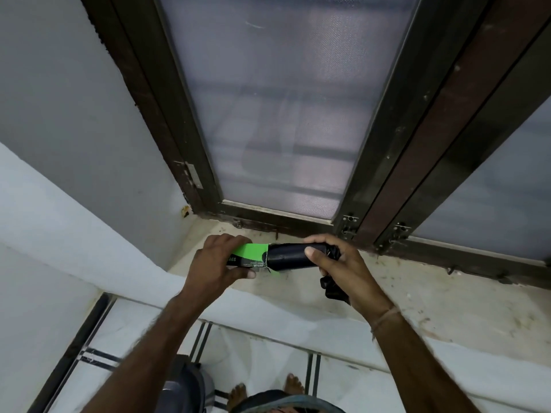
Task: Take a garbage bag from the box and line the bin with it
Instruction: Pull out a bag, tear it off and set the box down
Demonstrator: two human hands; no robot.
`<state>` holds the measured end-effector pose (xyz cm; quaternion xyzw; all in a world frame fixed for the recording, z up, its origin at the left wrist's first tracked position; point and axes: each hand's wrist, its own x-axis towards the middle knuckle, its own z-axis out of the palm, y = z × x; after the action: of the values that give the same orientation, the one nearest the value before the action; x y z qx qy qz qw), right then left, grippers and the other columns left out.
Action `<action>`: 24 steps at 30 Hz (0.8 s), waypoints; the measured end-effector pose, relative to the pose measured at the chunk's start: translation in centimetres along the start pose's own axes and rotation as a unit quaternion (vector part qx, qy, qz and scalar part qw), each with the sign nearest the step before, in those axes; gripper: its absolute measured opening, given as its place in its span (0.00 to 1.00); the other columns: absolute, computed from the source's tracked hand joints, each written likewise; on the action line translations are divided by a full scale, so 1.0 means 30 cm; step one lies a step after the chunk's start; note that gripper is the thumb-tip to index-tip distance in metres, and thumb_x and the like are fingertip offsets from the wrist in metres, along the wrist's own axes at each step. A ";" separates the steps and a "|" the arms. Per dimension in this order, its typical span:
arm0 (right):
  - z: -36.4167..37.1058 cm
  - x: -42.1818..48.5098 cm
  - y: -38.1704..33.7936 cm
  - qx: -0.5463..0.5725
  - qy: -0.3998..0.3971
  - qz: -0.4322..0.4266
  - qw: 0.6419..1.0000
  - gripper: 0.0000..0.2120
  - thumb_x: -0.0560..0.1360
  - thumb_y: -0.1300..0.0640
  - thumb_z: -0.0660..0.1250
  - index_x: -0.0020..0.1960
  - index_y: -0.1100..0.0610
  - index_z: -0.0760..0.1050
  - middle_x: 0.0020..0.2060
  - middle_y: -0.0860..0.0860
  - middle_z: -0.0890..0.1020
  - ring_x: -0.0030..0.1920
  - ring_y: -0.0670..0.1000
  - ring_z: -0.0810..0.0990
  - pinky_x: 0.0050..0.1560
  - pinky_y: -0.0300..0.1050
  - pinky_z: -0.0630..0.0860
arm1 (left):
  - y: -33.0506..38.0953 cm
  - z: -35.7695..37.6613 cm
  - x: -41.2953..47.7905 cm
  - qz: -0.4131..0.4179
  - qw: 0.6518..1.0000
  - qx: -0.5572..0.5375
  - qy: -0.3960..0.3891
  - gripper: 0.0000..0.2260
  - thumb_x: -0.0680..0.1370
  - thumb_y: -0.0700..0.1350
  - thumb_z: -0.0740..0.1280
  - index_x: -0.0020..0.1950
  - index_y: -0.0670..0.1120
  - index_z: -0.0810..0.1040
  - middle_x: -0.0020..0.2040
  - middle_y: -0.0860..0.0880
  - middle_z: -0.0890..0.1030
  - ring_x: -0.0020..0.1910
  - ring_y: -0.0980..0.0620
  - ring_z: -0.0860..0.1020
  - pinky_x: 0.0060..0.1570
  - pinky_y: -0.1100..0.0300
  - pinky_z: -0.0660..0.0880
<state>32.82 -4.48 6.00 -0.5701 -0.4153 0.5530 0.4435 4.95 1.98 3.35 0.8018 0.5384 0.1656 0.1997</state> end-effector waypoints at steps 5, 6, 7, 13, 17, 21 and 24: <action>0.008 0.001 0.014 0.046 0.020 0.026 0.998 0.07 0.79 0.54 0.73 0.57 0.50 0.84 0.34 0.56 0.73 0.27 0.50 0.70 0.29 0.42 0.69 | 0.013 0.010 -0.016 -0.001 1.000 0.006 0.010 0.27 0.66 0.65 0.73 0.62 0.56 0.78 0.54 0.53 0.81 0.55 0.49 0.74 0.45 0.52 0.75; 0.010 0.002 0.020 0.049 0.026 0.027 0.998 0.07 0.79 0.55 0.73 0.56 0.51 0.84 0.34 0.56 0.74 0.27 0.49 0.71 0.28 0.42 0.70 | 0.016 0.012 -0.020 0.002 1.000 0.010 0.013 0.27 0.66 0.65 0.73 0.62 0.56 0.79 0.54 0.54 0.81 0.54 0.49 0.74 0.45 0.52 0.75; 0.014 0.006 0.028 0.052 0.035 0.027 0.998 0.07 0.79 0.55 0.73 0.56 0.52 0.84 0.36 0.55 0.76 0.28 0.49 0.72 0.29 0.41 0.71 | 0.018 0.014 -0.024 0.007 1.000 0.015 0.017 0.27 0.66 0.65 0.73 0.62 0.56 0.79 0.54 0.54 0.81 0.54 0.49 0.75 0.45 0.52 0.75; 0.053 0.008 0.061 0.097 0.036 0.051 0.993 0.08 0.78 0.55 0.74 0.56 0.57 0.83 0.40 0.60 0.78 0.30 0.51 0.70 0.29 0.43 0.70 | 0.064 0.036 -0.028 0.018 1.000 -0.015 0.009 0.26 0.66 0.64 0.74 0.62 0.57 0.78 0.53 0.54 0.80 0.53 0.49 0.74 0.46 0.51 0.75; 0.069 0.002 0.059 0.123 0.031 0.058 0.990 0.10 0.79 0.56 0.73 0.58 0.60 0.82 0.39 0.60 0.76 0.30 0.51 0.68 0.28 0.42 0.68 | 0.056 0.053 -0.042 0.006 0.998 -0.063 0.002 0.25 0.67 0.59 0.75 0.62 0.56 0.78 0.52 0.53 0.79 0.53 0.48 0.73 0.46 0.60 0.70; 0.084 0.003 0.057 0.111 0.016 0.042 0.993 0.11 0.80 0.54 0.72 0.59 0.57 0.82 0.43 0.58 0.80 0.31 0.50 0.72 0.31 0.42 0.72 | 0.062 0.059 -0.046 -0.004 0.998 -0.055 -0.006 0.26 0.67 0.60 0.74 0.63 0.56 0.77 0.49 0.54 0.78 0.50 0.48 0.73 0.45 0.56 0.72; 0.086 -0.007 0.059 0.122 0.023 0.033 0.992 0.13 0.80 0.54 0.71 0.63 0.54 0.80 0.47 0.55 0.82 0.35 0.47 0.79 0.38 0.42 0.78 | 0.064 0.046 -0.046 -0.036 0.998 -0.051 0.009 0.27 0.67 0.63 0.72 0.64 0.56 0.77 0.48 0.56 0.77 0.50 0.50 0.73 0.46 0.53 0.75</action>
<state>30.21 -5.02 4.36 -0.5376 -0.3157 0.6006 0.5007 6.64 -0.16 3.03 0.7694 0.5592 0.1926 0.2414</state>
